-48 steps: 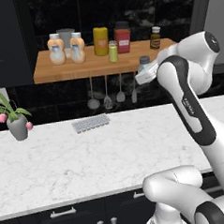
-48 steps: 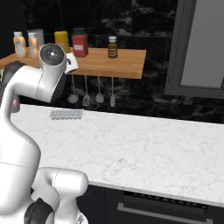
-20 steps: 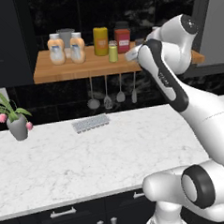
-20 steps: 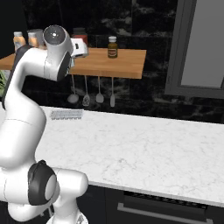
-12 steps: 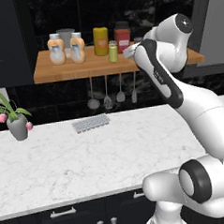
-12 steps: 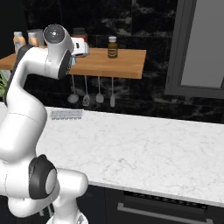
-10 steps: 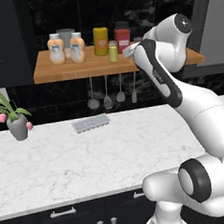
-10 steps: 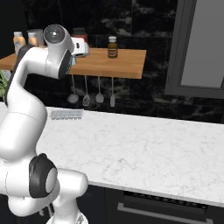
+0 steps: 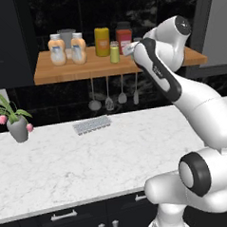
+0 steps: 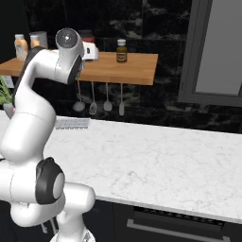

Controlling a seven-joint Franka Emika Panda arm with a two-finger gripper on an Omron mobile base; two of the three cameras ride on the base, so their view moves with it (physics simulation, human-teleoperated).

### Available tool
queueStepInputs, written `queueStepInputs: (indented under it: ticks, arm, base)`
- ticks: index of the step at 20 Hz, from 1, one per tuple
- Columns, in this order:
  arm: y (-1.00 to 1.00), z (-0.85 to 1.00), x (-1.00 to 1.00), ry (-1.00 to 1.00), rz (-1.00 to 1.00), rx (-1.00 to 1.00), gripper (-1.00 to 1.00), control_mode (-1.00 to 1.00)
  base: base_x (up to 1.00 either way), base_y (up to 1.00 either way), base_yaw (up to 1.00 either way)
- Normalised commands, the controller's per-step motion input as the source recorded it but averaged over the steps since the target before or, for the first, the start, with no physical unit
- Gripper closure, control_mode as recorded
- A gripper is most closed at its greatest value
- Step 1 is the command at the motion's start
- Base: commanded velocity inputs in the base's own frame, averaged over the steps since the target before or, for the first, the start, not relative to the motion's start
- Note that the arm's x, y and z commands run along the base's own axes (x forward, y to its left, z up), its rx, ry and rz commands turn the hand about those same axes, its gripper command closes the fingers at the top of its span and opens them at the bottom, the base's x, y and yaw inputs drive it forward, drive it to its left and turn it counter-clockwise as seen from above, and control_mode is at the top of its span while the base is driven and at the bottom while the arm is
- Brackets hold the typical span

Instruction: Put the shaker and condiment bottle from the counter next to their counterparts in the cabinet.

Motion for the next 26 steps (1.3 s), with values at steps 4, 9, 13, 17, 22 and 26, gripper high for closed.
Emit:
queueStepInputs:
  ticks: [4,9,13,17,22,26]
  arm:
    - [0.02,-0.26,0.16,0.0,0.0,0.02,1.0,-1.0]
    - [0.2,-0.19,0.04,-0.02,0.01,0.0,1.0,-1.0]
    - [0.18,0.0,0.05,-0.09,0.0,0.0,1.0,-1.0]
    - [0.13,0.0,0.07,-0.1,0.01,0.0,1.0,-1.0]
    - [0.02,-0.04,0.04,-0.06,0.06,0.0,1.0,-1.0]
    - [0.0,-0.01,0.21,-0.01,0.06,0.0,1.0,-1.0]
  base:
    - [0.0,0.0,0.0]
    - [0.0,0.0,0.0]
    - [0.0,0.0,0.0]
    - [0.0,0.0,0.0]
    - [0.0,0.0,0.0]
    - [0.0,0.0,0.0]
